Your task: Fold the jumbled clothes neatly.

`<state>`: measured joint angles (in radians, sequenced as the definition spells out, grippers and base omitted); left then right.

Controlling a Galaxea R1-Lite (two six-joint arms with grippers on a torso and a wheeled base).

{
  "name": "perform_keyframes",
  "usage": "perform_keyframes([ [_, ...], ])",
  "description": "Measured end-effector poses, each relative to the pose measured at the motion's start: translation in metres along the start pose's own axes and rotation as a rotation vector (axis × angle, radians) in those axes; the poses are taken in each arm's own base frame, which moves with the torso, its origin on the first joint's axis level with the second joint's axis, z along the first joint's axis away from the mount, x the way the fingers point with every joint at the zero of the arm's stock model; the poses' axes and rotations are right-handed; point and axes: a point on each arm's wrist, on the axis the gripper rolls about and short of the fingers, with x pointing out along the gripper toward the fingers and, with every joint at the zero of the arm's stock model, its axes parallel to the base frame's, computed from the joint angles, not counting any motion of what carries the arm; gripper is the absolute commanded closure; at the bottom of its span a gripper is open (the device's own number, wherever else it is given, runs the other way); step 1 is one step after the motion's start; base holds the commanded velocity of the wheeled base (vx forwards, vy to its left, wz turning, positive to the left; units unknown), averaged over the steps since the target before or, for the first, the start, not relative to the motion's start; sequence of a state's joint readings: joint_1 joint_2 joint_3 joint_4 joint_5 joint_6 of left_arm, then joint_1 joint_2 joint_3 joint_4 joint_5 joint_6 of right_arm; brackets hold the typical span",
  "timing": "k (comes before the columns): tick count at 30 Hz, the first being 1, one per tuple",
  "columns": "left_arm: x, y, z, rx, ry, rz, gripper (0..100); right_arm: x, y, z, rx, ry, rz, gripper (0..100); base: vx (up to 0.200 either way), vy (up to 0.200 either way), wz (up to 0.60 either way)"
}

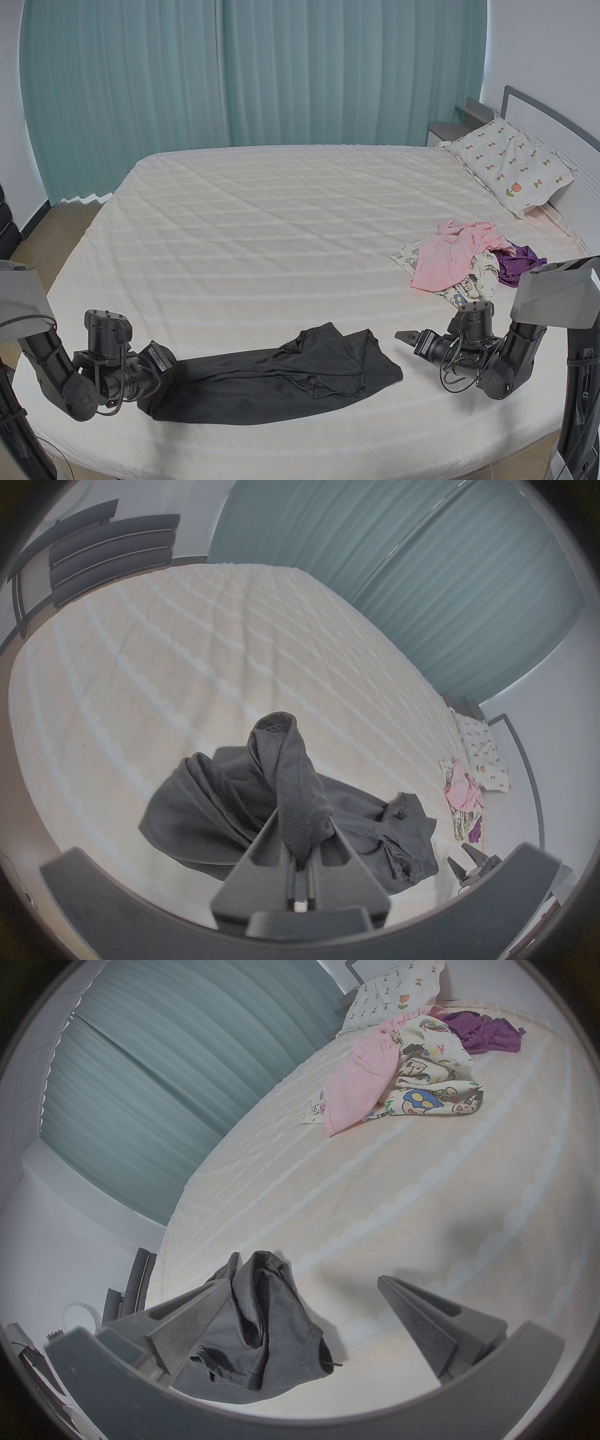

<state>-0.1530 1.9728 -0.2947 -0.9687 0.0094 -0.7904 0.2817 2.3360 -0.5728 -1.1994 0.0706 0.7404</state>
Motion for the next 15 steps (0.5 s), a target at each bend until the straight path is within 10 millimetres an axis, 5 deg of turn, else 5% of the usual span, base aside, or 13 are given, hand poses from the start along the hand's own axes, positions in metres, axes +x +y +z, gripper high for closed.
perform_keyframes([
  [15,0.012,-0.067,-0.019,-0.002,0.087,0.017,100,0.001,-0.001,0.006,0.008,-0.020,0.003,0,0.000,-0.200,0.00],
])
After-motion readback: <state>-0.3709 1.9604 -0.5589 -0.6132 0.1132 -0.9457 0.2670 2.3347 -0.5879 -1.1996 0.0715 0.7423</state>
